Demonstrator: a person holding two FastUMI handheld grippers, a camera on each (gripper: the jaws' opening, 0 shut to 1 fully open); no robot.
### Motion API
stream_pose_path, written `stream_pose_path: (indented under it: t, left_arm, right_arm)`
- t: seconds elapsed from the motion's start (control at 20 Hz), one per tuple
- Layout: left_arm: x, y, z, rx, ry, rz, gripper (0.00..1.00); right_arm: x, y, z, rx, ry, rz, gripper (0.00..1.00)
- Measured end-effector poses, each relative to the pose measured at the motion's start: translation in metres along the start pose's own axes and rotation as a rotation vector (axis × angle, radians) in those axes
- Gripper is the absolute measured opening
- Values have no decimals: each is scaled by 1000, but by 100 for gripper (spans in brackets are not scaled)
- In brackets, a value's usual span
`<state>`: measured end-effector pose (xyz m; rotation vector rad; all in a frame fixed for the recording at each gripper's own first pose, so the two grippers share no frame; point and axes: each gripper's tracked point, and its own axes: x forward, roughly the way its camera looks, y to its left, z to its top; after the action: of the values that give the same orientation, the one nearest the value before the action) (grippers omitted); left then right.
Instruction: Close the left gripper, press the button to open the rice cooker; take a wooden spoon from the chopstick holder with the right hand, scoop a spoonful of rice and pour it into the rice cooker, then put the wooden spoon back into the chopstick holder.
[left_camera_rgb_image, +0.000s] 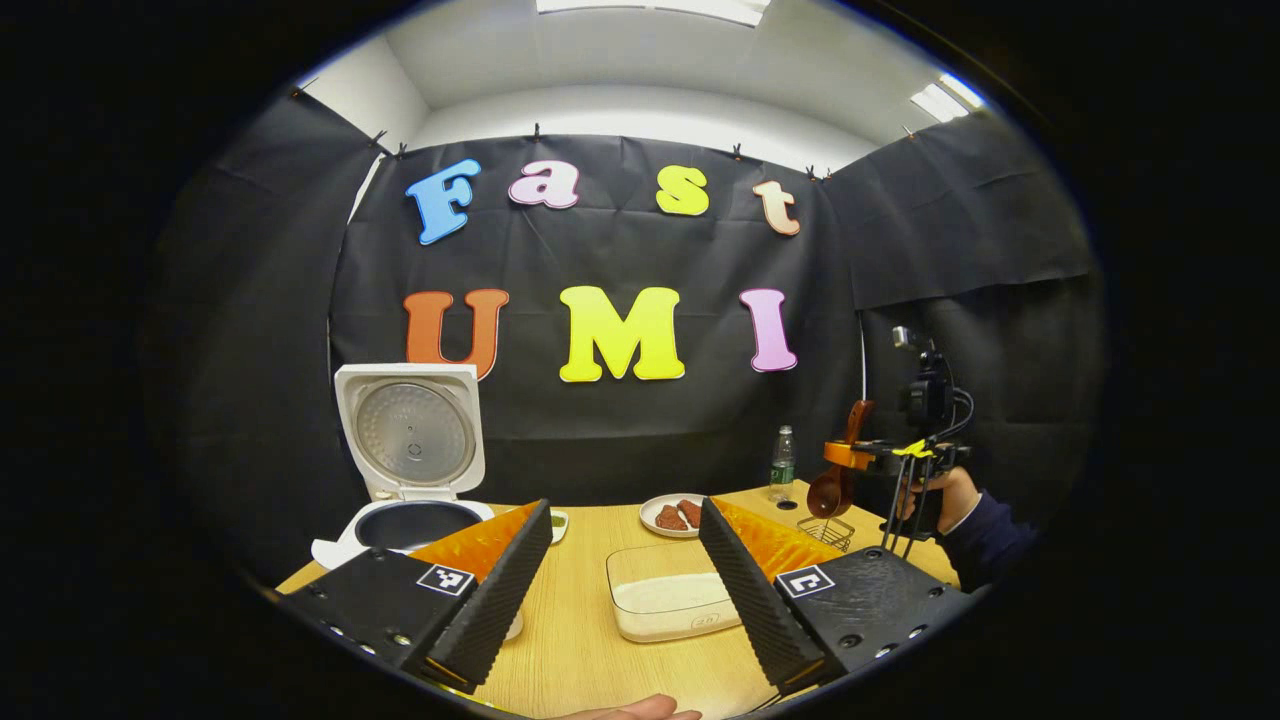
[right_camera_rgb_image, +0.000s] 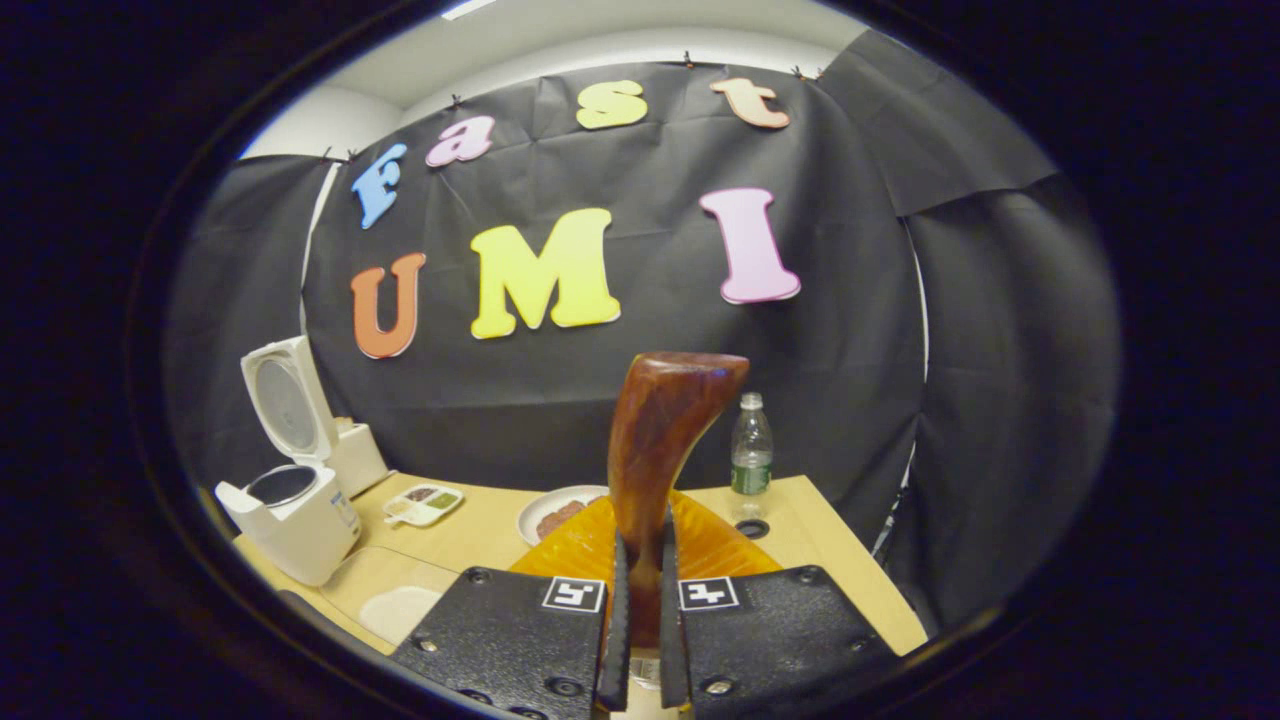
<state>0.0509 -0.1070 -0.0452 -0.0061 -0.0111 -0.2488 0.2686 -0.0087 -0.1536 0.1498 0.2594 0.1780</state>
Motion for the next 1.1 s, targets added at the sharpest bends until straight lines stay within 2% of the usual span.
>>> stream_pose_path:
  t: [0.15,0.2,0.35,0.4,0.45,0.6,0.65,0.7,0.8,0.85,0.95,1.05,1.1]
  left_arm:
    - [1,2,-3,-11,9,-2,94]
    - [2,4,-3,-12,9,-4,94]
    - [4,16,-10,-3,28,20,94]
    - [5,20,-10,2,31,29,94]
    - [5,24,-7,6,31,37,94]
    - [7,37,-3,-5,27,50,94]
    - [9,42,-2,-11,29,52,94]
    - [10,48,0,-11,32,59,94]
    - [10,63,7,-3,35,89,94]
    - [9,71,11,0,31,105,94]
    - [11,83,24,0,19,118,94]
    - [16,98,42,13,4,137,94]
    - [19,106,51,22,2,149,94]
  right_arm:
    - [9,-14,-20,17,44,-11,16]
    - [10,-19,-22,14,47,-36,20]
    - [-3,-30,-7,-9,7,-102,84]
    - [-11,-30,-1,-14,-7,-116,91]
    - [-17,-27,5,-13,-25,-119,95]
    - [-47,-16,24,-23,-63,-123,96]
    - [-58,-14,22,-31,-52,-135,99]
    - [-71,-9,23,-32,-46,-132,98]
    - [-101,15,32,-38,-62,-87,96]
    - [-113,25,37,-44,-82,-77,98]
    - [-134,38,41,-76,-124,-76,100]
    - [-153,55,40,-91,-151,-64,98]
    - [-159,67,41,-89,-161,-52,100]
